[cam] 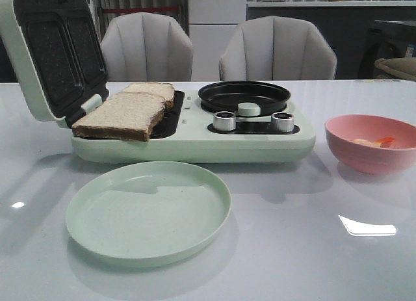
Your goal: Make breakfast with bread and shrimp
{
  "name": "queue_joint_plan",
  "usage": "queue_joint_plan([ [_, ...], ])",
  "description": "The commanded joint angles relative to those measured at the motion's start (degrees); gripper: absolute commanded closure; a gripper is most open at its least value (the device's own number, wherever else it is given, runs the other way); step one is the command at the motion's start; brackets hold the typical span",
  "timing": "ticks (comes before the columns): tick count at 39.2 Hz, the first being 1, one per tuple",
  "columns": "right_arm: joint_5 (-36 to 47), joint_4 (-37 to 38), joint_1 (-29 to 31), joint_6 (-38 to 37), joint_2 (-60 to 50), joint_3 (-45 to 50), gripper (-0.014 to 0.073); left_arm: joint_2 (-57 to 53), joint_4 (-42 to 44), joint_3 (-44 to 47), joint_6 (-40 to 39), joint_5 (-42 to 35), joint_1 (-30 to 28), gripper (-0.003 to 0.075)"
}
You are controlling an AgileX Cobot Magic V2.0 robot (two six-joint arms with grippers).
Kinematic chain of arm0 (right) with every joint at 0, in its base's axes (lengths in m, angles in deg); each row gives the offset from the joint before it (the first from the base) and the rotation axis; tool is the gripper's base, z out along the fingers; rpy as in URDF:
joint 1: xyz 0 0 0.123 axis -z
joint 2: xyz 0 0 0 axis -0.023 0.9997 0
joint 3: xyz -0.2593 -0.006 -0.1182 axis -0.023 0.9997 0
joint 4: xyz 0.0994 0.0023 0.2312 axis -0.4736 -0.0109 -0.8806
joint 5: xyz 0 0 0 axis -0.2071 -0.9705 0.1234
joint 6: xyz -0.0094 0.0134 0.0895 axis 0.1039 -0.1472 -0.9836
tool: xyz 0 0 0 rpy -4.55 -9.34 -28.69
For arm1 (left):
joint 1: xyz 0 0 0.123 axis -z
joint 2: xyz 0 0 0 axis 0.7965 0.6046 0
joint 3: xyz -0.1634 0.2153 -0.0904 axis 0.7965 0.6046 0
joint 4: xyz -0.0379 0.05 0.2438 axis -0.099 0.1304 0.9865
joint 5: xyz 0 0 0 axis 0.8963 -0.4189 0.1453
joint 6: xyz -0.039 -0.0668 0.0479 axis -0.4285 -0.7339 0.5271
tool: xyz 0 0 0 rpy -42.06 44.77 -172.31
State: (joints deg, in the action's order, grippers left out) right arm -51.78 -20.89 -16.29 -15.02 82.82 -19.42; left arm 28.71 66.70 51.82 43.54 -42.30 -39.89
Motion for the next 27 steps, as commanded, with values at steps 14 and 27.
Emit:
queue_joint_plan([
  [14,13.0,0.5,0.3,0.1,-23.2,18.8,0.0102,0.6,-0.4,-1.5,-0.4,-4.7,0.4,0.0228],
  [27,11.8,0.2,0.3,0.1,-39.8,28.6,0.0102,0.6,-0.8,-1.4,-0.4,-4.5,0.4,0.0228],
])
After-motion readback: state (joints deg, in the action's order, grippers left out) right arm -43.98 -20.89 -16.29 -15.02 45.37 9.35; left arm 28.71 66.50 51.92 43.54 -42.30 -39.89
